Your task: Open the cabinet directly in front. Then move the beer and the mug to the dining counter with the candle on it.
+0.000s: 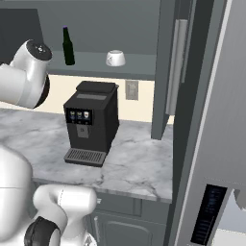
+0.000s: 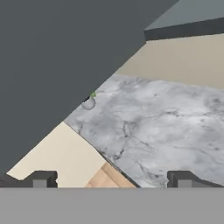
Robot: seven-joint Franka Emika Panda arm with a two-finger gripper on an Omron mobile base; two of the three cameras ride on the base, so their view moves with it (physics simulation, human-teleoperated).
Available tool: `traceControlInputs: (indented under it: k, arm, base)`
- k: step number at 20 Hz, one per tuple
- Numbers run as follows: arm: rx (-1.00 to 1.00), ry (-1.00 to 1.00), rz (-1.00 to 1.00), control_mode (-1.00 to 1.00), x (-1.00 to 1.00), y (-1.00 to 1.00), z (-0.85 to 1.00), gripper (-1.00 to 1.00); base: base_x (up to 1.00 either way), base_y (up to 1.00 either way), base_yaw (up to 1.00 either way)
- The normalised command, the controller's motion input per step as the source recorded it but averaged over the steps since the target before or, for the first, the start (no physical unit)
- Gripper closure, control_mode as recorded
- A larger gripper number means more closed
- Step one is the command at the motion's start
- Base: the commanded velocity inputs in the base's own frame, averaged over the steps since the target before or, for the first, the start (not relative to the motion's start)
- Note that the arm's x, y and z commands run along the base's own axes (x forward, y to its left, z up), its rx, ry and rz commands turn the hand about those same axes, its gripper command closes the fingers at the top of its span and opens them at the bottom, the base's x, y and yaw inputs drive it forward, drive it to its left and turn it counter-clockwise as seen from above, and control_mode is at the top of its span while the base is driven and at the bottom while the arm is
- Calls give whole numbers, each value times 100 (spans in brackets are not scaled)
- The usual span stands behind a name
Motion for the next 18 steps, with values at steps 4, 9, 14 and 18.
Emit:
traceControlInputs:
  k: [4,9,14,18]
  arm:
    - [-1,-19,-12,-100,53,-80,21,-100]
    - [6,-21,-6,-100,61,-13,65,-100]
    - [-2,-14,-14,-100,31,-2,60,-100]
    - [-14,-16,-22,-100,1,-2,2,-100]
  base:
    - [0,0,0]
    - [0,0,0]
    - [0,0,0]
    - [0,0,0]
